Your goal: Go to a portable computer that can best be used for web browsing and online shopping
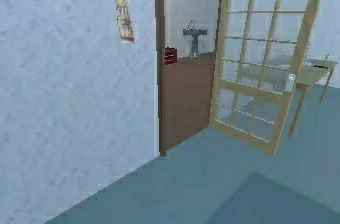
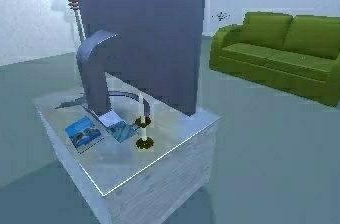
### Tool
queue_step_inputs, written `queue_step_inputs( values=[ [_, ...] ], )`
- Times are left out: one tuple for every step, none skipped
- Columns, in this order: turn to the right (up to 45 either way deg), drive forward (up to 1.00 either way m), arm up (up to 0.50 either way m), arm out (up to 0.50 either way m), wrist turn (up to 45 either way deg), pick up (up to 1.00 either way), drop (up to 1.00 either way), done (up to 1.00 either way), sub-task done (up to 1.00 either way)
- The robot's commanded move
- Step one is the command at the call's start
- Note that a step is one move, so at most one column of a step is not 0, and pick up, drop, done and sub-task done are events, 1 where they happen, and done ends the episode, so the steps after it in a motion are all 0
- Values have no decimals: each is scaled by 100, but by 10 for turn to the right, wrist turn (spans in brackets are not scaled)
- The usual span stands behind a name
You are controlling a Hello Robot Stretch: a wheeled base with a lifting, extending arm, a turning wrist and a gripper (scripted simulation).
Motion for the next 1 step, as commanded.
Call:
queue_step_inputs(
  values=[
    [270,0,0,0,0,0,0,0,0]
  ],
)
